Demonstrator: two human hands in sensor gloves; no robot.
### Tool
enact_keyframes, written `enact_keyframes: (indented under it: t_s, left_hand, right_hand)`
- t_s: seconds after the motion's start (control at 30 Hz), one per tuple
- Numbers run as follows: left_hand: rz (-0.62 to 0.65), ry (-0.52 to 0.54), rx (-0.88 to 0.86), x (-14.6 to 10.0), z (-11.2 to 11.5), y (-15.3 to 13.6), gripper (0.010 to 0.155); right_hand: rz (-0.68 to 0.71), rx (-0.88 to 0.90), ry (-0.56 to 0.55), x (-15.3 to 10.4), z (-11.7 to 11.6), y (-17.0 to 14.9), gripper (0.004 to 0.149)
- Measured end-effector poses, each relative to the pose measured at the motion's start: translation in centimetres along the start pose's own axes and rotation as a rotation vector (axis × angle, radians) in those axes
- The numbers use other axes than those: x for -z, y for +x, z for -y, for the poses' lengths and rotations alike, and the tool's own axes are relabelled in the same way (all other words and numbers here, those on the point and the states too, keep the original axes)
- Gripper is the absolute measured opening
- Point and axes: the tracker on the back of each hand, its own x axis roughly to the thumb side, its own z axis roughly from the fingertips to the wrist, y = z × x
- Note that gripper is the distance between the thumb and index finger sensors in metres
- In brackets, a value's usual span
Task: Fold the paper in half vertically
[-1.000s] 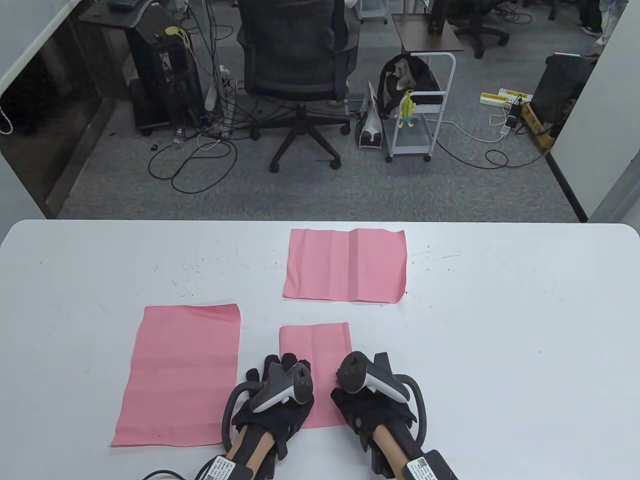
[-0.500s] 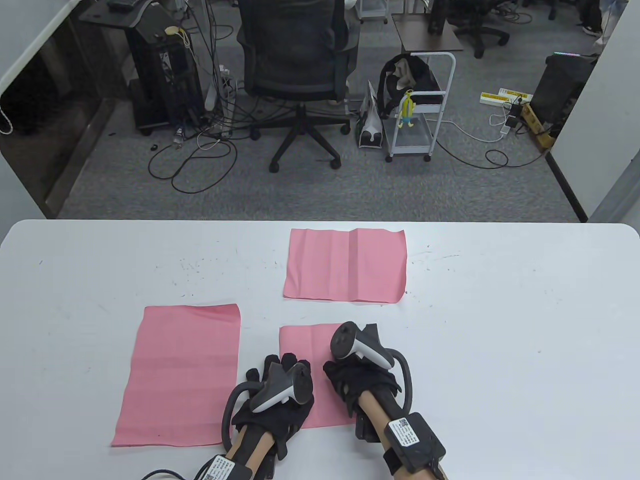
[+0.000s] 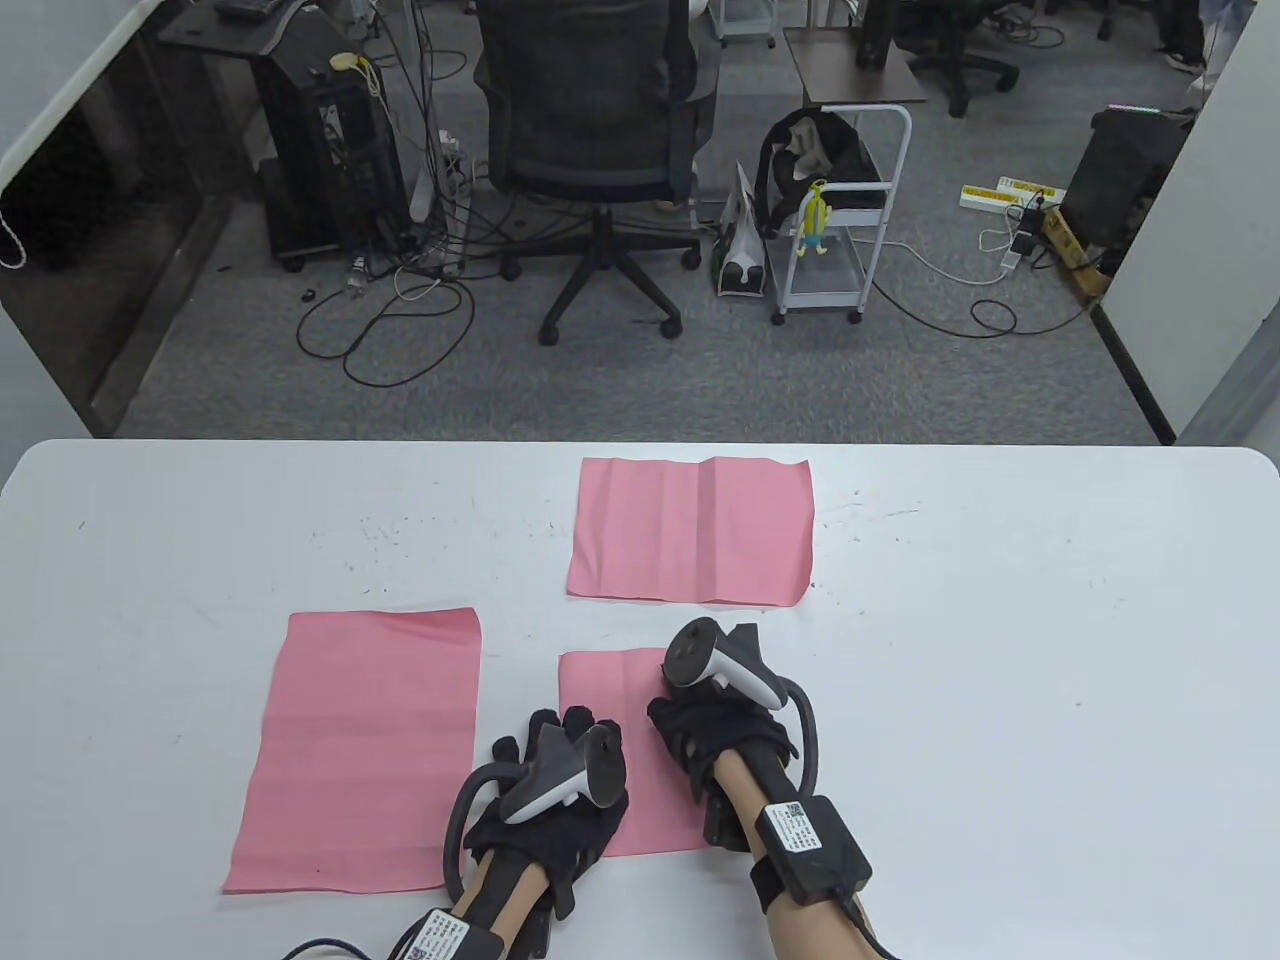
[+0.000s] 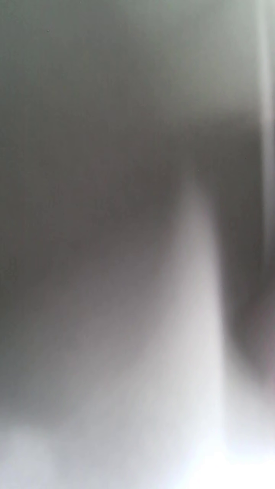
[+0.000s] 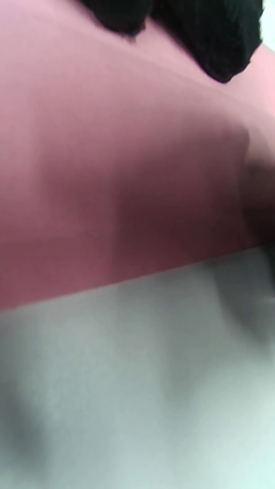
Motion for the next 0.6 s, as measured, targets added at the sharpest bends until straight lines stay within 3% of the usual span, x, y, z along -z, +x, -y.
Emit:
enact_keyframes:
  t_s: [0.33,0.6]
  left_hand:
    - [0.001,-0.001,-0.002,0.0,0.0,0.0,0.074]
    - [0.001,-0.001,-0.003,0.0,0.0,0.0,0.074]
  right_hand:
    - [0.110,-0.099,-0.100,-4.7,0.9,-0.6,0.062]
    - [0.157,-0.174,-0.077,-6.3,-1.3,0.0,0.060]
